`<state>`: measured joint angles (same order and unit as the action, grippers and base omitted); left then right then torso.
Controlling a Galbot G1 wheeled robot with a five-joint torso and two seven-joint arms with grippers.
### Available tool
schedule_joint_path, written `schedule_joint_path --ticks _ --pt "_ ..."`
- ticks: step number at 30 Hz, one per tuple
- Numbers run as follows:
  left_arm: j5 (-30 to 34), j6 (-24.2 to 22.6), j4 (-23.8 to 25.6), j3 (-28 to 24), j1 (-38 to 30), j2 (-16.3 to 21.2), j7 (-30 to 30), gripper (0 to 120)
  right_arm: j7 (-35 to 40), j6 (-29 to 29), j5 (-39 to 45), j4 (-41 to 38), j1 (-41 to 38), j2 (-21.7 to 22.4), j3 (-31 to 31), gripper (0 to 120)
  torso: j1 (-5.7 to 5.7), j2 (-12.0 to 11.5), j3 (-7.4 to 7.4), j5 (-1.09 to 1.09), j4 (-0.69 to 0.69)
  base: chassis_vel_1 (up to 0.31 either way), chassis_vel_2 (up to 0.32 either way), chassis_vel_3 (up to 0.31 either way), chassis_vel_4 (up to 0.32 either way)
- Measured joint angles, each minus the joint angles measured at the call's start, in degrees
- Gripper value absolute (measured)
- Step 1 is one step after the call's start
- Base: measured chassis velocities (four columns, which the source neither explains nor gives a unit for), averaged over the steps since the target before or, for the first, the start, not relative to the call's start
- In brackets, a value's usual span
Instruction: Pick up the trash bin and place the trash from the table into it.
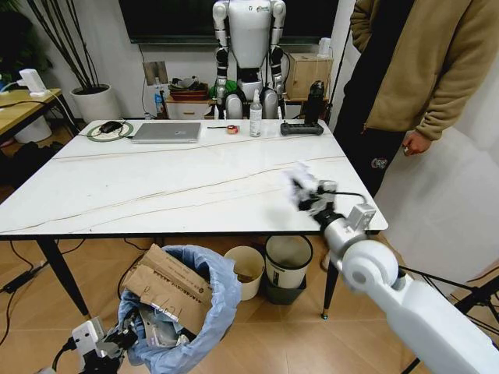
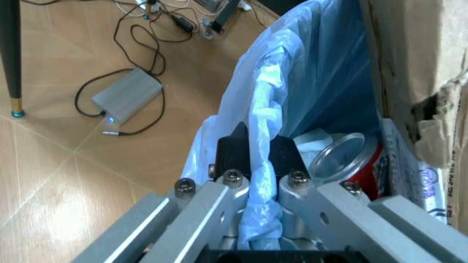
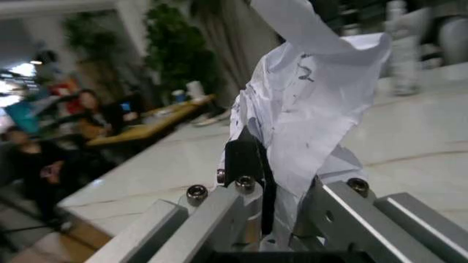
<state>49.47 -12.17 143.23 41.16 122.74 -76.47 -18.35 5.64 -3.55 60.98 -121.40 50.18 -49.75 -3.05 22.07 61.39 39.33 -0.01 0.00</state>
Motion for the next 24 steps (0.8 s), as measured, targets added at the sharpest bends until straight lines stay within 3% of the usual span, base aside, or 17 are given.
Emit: schedule_joint_path --ticks 1,4,8,15,24 --pt "0.00 0.00 0.00 0.00 0.00 0.00 0.00 0 0.00 0.00 0.00 0.00 0.00 0.00 0.00 0 0.00 0.00 0.00 0.00 0.00 0.000 0.000 0.000 0.000" --pt "0.23 -0.01 0.00 0.14 0.05 -0.05 0.17 0 -10.94 3.21 2.67 -2.23 -2.12 1.00 -4.05 0 0.00 0.00 0.00 0.00 0.00 0.000 0.000 0.000 0.000" --pt "0.39 -0.05 0.00 0.15 -0.09 -0.39 0.32 0 -19.35 6.69 2.86 -2.53 -3.47 1.38 -10.25 0 0.00 0.00 0.00 0.00 0.00 0.000 0.000 0.000 0.000" --pt "0.55 -0.08 0.00 0.21 -0.20 -0.93 0.73 0 -25.17 10.23 -1.33 2.08 -4.53 -1.27 -19.61 0 0.00 0.00 0.00 0.01 0.00 0.000 0.000 0.000 0.000" --pt "0.20 -0.13 -0.33 -0.09 -0.51 -2.18 0.92 0 -26.50 10.98 -3.79 5.97 -6.18 -3.64 -24.09 0 0.01 0.00 0.01 0.00 0.00 0.000 0.000 0.000 0.000"
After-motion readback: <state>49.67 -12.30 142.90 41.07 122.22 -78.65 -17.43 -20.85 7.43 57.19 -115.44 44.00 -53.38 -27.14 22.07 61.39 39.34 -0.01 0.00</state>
